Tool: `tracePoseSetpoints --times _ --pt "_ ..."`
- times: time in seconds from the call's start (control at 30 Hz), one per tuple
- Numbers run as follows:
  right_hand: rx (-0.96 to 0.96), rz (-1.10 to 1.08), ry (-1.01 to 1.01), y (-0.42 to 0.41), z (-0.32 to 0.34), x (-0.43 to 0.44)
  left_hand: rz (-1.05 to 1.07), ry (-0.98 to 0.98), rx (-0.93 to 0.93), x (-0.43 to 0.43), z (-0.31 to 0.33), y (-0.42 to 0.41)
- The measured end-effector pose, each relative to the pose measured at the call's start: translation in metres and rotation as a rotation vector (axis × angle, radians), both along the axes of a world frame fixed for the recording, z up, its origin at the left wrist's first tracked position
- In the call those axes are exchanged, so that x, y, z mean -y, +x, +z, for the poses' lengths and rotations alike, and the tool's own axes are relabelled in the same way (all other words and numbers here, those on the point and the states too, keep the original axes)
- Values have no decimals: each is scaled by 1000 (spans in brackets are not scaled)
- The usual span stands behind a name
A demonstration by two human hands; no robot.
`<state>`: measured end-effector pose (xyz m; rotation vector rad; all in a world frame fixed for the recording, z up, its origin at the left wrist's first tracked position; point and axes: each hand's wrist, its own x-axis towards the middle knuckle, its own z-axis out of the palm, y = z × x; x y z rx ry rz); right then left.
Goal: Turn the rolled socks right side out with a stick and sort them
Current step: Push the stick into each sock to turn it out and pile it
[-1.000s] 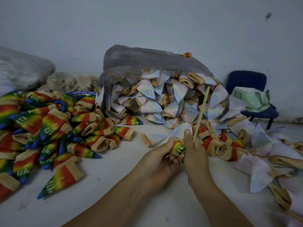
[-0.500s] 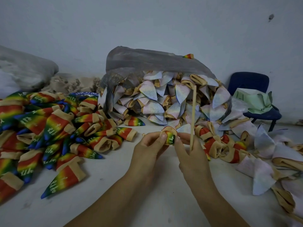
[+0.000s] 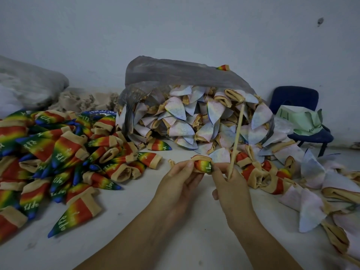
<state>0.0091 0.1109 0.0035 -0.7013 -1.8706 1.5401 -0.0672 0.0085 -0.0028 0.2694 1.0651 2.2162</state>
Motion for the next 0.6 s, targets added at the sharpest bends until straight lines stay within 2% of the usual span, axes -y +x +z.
tracePoseSetpoints --times 0.13,0.23,0.3,0.43,0.6 --pt "-130 103 -380 -4 4 3 -53 117 296 -6 7 0" --pt "-208 250 -651 -4 7 7 -95 120 317 -5 10 0" --pt "-179 298 -621 -1 6 6 -78 82 253 -5 8 -1" --pt "-83 250 -380 0 1 8 -2 10 34 0 7 -4" --pt "-80 184 -239 1 -1 7 4 -247 -246 2 6 -3"
